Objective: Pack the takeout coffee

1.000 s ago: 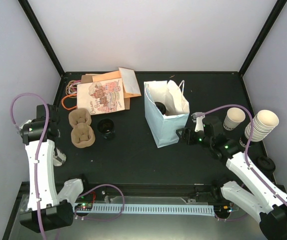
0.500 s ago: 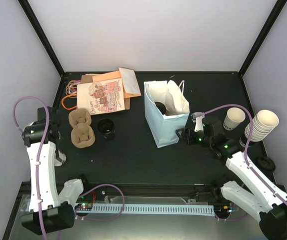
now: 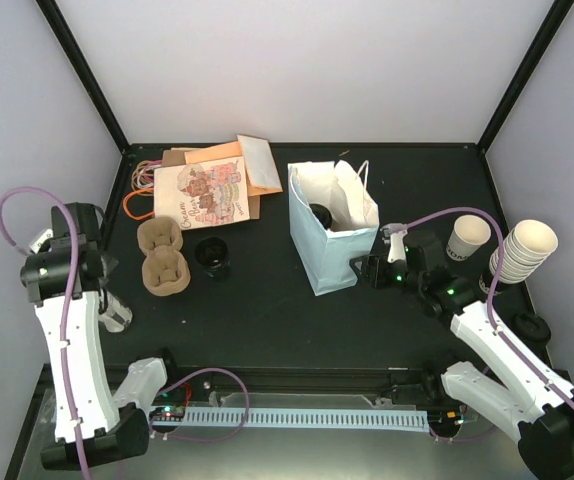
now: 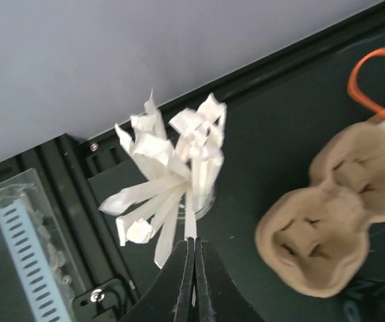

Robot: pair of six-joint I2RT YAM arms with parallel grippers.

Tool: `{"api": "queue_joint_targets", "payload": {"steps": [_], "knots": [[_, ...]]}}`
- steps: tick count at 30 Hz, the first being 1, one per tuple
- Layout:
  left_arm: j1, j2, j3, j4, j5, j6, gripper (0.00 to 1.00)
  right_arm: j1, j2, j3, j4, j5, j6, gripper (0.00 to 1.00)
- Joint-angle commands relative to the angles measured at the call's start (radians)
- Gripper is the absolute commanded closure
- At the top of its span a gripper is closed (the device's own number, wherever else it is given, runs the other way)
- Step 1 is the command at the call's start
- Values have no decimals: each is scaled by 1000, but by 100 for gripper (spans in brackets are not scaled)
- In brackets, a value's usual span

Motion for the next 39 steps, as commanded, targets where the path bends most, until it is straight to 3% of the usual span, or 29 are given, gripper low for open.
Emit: {"api": "queue_joint_targets", "payload": {"steps": [1, 11, 19, 24, 29, 32, 39], "knots": [[7, -17, 146, -35, 78, 27, 99, 5, 1, 26, 34, -8, 5, 21], [7, -35, 465, -36, 249, 38, 98, 5, 7, 22, 38, -8, 1, 21], [7, -86, 547, -14, 406, -17, 98, 5, 12, 16, 48, -6, -3, 21], [7, -176, 485, 124, 643, -67, 99, 5, 17, 14, 60, -2, -1, 20], [7, -308, 231, 594, 1002, -175, 98, 5, -3, 16, 50, 27, 2, 21], [6, -277, 118, 744, 1203, -229, 98, 5, -64, 7, 42, 82, 6, 21], [-22, -245, 13, 950, 1267, -289, 98, 5, -249, -52, 47, 217, 6, 19]]}}
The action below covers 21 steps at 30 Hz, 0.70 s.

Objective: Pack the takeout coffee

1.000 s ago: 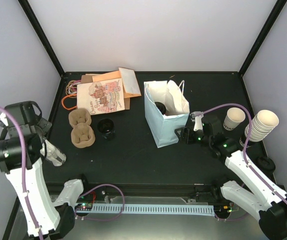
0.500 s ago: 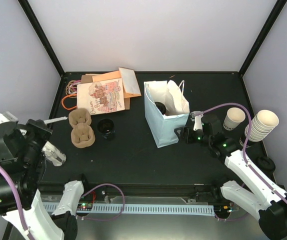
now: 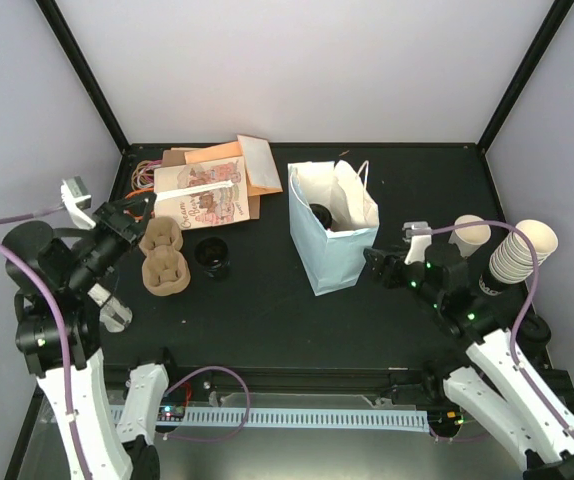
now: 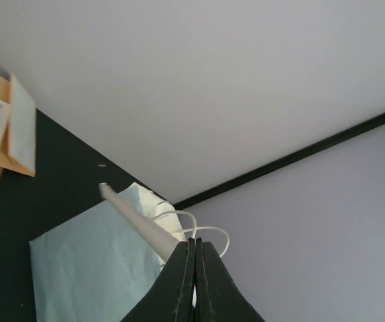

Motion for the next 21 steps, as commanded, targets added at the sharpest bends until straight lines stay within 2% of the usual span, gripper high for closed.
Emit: {"api": "queue_joint_targets", "payload": {"steps": [1, 5, 8, 10, 13, 17, 21], "knots": [[-37, 14, -28, 256, 127, -80, 98, 6, -77, -37, 8, 127, 4, 18], [-217, 84, -23, 347, 45, -75, 98, 5, -97, -38, -13, 182, 3, 18], [-407, 164, 46, 360, -70, -14, 98, 4, -105, -39, -19, 209, 6, 18], [-497, 221, 107, 370, -121, 22, 98, 4, -112, -35, -30, 229, 9, 17], [-589, 307, 180, 404, -129, 50, 98, 5, -135, -33, -48, 264, 14, 17], [-694, 416, 277, 336, -208, 122, 98, 4, -191, -36, -70, 346, 22, 17], [-754, 507, 310, 278, -256, 174, 99, 5, -239, -45, -73, 405, 32, 14]]}}
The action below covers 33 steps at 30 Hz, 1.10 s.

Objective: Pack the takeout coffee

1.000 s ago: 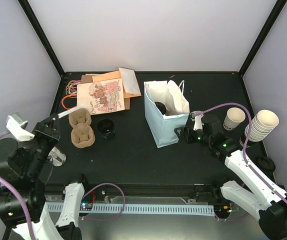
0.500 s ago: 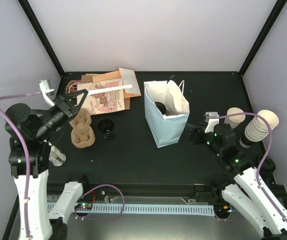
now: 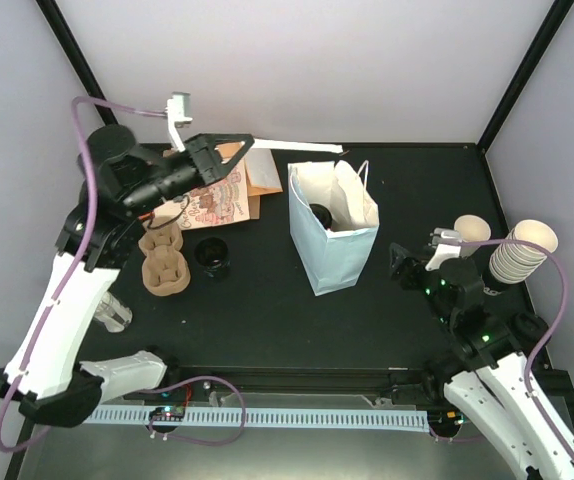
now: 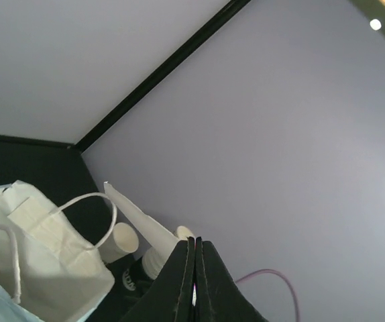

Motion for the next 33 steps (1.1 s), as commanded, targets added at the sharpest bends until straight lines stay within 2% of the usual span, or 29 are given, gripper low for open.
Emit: {"api": "queue_joint_targets", "payload": {"steps": [1, 7, 14, 19, 28, 31, 33], "knots": [[-53, 77, 54, -70, -90, 95, 98, 5, -49, -16, 1, 118, 21, 13], [-92, 92, 27, -176, -183, 154, 98, 5, -80, -29, 45, 160, -8, 11], [-127, 126, -24, -186, -130, 169, 98, 5, -92, -20, 73, 181, -45, 10], [-179, 169, 10, -269, -220, 207, 98, 5, -97, -35, 77, 172, -39, 10], [-316, 278, 167, -449, -390, 271, 98, 6, -59, -37, 121, 167, -62, 10], [-344, 300, 186, -473, -394, 292, 87, 5, -44, -39, 150, 183, -83, 7], [-354, 317, 199, -485, -389, 314, 71, 5, -40, -42, 172, 192, -96, 5]]}}
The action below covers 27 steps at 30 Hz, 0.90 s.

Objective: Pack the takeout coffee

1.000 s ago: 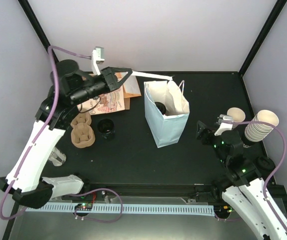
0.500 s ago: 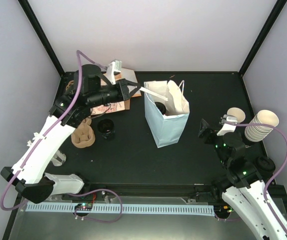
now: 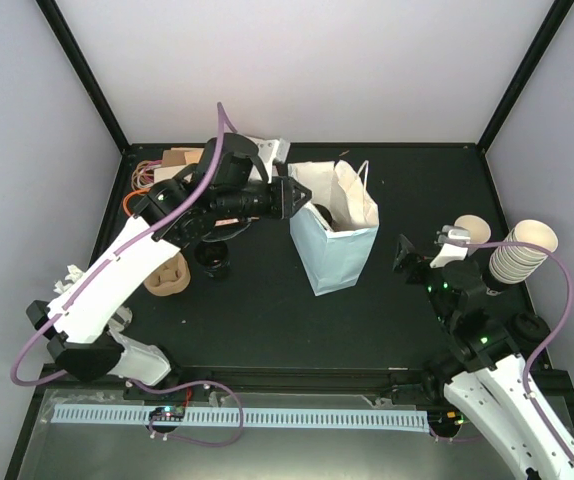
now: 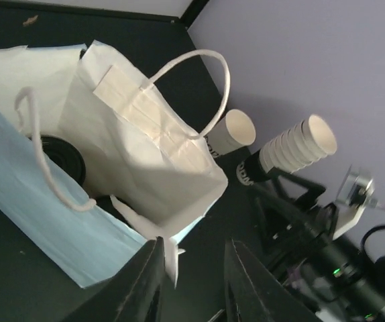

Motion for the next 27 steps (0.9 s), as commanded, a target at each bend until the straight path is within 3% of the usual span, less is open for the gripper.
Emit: {"api": "queue_joint_targets", "payload": {"steps": [1, 6, 8, 13, 20, 27], "knots": [[-25, 31, 64, -73, -37, 71, 61, 5, 8, -8, 86, 43, -43, 3], [-25, 47, 89, -89, -31, 135, 11, 5, 11, 10, 97, 58, -53, 1], [-25, 34, 95, -81, -36, 160, 2, 5, 10, 12, 99, 66, -60, 1], [-24, -32, 114, -79, -83, 265, 1, 5, -11, -10, 128, 35, -111, 0], [19, -173, 26, -100, -346, 335, 1, 6, -45, -54, 215, 14, -159, 0], [126, -390, -378, 79, -523, 377, 1, 6, -21, -69, 278, 2, -257, 0]]}}
